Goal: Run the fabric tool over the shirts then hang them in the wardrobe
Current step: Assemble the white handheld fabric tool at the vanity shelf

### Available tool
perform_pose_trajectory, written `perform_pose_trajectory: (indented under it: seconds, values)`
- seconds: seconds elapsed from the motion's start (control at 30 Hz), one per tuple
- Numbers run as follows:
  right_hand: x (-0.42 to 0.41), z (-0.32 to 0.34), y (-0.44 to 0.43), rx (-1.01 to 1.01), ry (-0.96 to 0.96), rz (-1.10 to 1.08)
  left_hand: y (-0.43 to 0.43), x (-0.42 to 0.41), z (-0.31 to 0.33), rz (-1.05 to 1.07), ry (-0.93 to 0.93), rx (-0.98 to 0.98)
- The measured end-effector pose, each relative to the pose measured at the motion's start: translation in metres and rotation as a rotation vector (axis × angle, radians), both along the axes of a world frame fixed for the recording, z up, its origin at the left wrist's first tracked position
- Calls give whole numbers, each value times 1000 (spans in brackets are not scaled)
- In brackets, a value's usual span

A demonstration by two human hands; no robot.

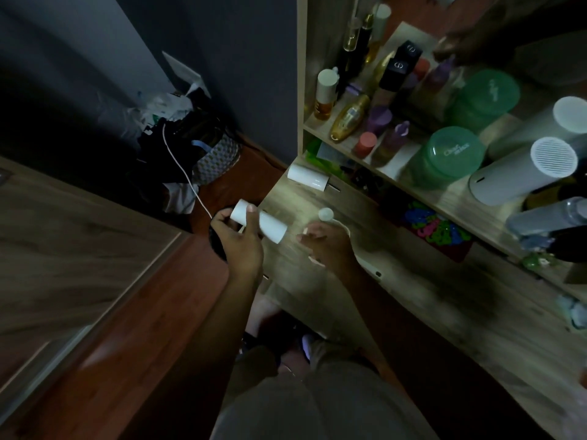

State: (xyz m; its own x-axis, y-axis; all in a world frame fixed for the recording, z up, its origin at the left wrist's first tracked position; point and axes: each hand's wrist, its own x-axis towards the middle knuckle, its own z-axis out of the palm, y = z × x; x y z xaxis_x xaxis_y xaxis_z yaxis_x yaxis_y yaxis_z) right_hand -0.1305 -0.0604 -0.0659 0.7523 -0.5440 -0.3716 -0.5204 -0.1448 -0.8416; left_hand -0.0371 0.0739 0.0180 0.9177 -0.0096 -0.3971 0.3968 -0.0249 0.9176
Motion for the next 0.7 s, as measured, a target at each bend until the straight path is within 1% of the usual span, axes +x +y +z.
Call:
perform_pose_trajectory:
  seconds: [0.07, 0.13, 0.2, 0.27, 0.33, 0.43, 0.57, 0.7]
  values:
    - [6, -30, -9, -340, 110, 175, 0, 1, -1, 20, 28, -12]
    - [9, -48, -14, -481, 197, 154, 1, 1, -2, 32, 68, -18]
    - [13, -50, -15, -608, 290, 112, 1, 0, -3, 32, 98, -20]
    - [18, -48, -12, -702, 377, 121, 3, -1, -6, 17, 108, -15]
    - [21, -45, -7, -746, 416, 113, 5, -2, -9, -4, 104, 6]
    - [21, -50, -6, -773, 423, 132, 6, -3, -11, -14, 108, 30]
    - [20, -53, -7, -706, 410, 95, 5, -1, -8, -28, 120, 34]
    - [20, -44, -6, -707, 384, 70, 6, 3, -9, -46, 117, 14]
